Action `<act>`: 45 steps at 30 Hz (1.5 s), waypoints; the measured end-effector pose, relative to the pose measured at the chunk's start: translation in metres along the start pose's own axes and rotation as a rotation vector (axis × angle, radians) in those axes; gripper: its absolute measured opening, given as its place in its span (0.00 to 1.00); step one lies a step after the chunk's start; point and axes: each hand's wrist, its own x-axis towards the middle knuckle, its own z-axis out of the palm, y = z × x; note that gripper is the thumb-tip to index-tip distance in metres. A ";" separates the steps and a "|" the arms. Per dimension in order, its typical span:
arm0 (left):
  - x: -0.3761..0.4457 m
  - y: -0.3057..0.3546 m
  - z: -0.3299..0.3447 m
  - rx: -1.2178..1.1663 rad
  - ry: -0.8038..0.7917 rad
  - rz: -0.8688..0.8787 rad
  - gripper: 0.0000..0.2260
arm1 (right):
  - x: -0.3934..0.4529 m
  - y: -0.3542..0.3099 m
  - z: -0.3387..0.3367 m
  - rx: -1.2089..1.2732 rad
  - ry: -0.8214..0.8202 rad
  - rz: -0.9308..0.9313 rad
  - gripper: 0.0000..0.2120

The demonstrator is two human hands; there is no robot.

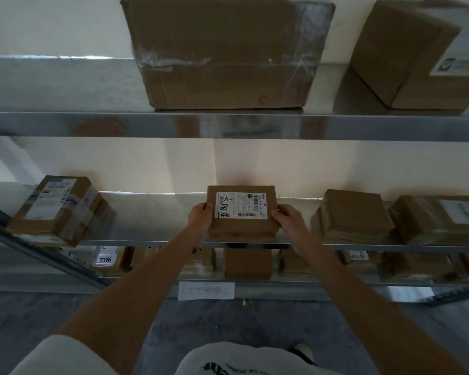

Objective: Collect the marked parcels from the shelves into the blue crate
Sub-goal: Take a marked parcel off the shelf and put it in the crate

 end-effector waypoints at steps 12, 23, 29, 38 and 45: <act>0.013 0.015 0.003 0.243 0.136 -0.066 0.15 | 0.017 0.001 0.014 -0.129 0.017 -0.011 0.19; -0.042 0.109 0.140 0.418 -0.175 0.690 0.23 | 0.035 0.021 -0.162 -0.236 0.670 -0.287 0.22; -0.068 0.133 0.219 0.159 -0.464 0.016 0.18 | 0.042 0.056 -0.221 -0.073 0.430 0.142 0.29; -0.065 0.148 0.215 -0.308 -0.316 -0.029 0.17 | 0.046 0.047 -0.241 0.171 0.244 0.106 0.20; -0.058 0.146 0.188 -0.392 -0.256 -0.037 0.19 | 0.047 0.018 -0.238 0.450 0.102 0.090 0.21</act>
